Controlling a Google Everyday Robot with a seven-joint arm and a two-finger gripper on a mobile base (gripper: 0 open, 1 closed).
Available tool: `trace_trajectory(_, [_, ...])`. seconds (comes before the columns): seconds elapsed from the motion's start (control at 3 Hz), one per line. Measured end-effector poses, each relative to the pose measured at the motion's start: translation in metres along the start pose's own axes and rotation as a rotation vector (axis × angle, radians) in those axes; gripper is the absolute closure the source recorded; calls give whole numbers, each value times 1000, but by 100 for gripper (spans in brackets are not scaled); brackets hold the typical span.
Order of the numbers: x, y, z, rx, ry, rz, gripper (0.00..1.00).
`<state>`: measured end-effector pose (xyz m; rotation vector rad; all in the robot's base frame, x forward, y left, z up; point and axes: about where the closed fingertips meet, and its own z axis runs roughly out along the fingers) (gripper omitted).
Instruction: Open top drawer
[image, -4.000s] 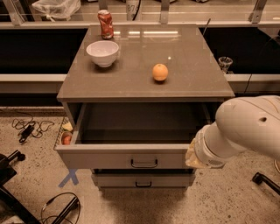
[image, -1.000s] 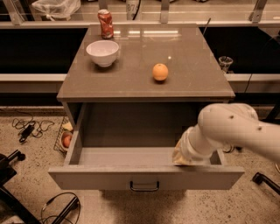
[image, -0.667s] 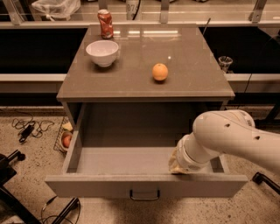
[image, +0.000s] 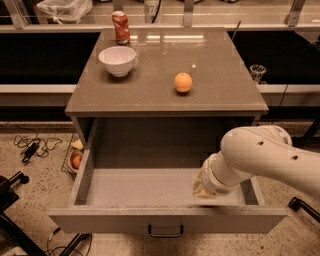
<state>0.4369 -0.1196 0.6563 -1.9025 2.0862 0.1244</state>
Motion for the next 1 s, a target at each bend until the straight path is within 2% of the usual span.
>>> trace_trajectory(0.33, [-1,0,-1,1,1,-2,8])
trace_trajectory(0.67, [-1,1,-1,2,2,-4,0])
trace_trajectory(1.0, [-1,1,-1,2,2,-4,0])
